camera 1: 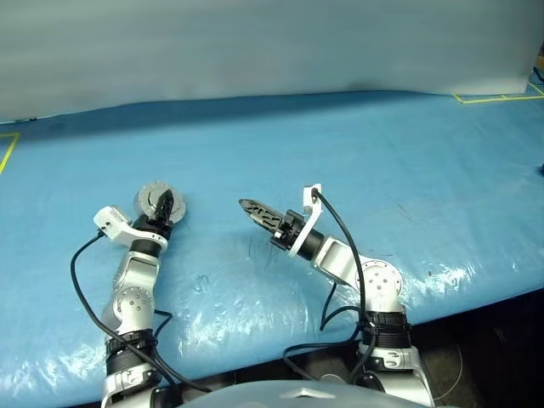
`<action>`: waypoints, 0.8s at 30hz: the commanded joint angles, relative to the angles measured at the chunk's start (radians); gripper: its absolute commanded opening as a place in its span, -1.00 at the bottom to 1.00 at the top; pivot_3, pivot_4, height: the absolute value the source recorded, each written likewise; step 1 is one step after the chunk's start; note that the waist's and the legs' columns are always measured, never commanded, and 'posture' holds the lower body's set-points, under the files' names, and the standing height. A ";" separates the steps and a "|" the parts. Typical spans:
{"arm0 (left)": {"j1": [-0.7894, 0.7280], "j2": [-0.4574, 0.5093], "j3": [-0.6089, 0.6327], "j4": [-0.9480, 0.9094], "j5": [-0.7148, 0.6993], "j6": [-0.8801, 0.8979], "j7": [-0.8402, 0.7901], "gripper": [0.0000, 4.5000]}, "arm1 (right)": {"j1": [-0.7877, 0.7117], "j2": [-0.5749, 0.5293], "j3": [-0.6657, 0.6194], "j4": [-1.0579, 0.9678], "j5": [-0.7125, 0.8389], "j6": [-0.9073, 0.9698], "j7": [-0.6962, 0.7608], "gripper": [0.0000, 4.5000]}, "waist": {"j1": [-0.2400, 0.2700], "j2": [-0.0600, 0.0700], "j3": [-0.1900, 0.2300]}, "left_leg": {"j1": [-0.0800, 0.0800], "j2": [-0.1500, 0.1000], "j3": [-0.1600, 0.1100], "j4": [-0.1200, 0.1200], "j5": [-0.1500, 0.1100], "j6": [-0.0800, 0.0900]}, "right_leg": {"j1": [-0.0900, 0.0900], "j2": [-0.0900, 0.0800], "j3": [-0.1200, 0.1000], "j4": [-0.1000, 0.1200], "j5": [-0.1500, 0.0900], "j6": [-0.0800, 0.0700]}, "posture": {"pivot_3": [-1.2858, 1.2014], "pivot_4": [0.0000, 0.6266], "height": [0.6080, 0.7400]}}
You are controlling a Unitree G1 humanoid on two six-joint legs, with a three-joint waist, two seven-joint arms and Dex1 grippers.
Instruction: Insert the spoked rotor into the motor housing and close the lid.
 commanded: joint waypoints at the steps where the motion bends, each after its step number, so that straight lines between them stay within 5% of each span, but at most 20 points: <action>1: 0.001 0.025 -0.050 -0.019 0.054 0.022 -0.017 0.06 | -0.013 0.000 0.015 -0.037 -0.010 -0.012 0.011 0.58 | 0.001 -0.001 -0.001 | 0.000 0.000 0.000 0.000 0.000 0.000 | 0.000 0.000 0.000 0.000 0.000 0.000 | 0.03 -0.52 1.00; 3: 0.014 0.016 -0.053 -0.024 0.051 0.032 -0.016 0.06 | -0.010 -0.001 0.020 -0.040 -0.017 -0.014 0.013 0.58 | 0.001 -0.001 -0.001 | 0.000 0.000 0.000 0.000 0.000 0.000 | 0.000 0.000 0.000 0.000 0.000 0.000 | 0.03 -0.52 1.00; 10: 0.033 0.057 0.010 0.008 0.069 0.049 0.038 0.98 | -0.008 -0.003 0.035 -0.031 -0.045 -0.012 0.009 0.58 | -0.004 -0.001 -0.001 | 0.008 0.001 0.000 0.000 -0.002 0.004 | 0.007 0.000 0.000 0.001 0.000 0.000 | 0.03 -0.52 1.00; 18: 0.060 0.174 0.181 0.045 0.087 -0.017 0.135 0.98 | -0.010 -0.009 0.051 -0.028 -0.071 -0.017 0.033 0.58 | -0.022 -0.001 -0.001 | 0.011 0.003 -0.002 0.000 -0.001 0.001 | 0.009 0.002 -0.001 0.003 0.000 -0.003 | 0.03 -0.52 1.00; 24: 0.123 0.192 0.179 -0.083 0.095 -0.062 0.053 0.98 | -0.008 -0.033 0.075 -0.072 -0.153 -0.068 0.056 0.58 | -0.007 -0.001 -0.001 | 0.009 0.004 -0.002 0.000 -0.002 0.003 | 0.009 -0.002 -0.001 0.001 0.001 -0.002 | 0.03 -0.52 1.00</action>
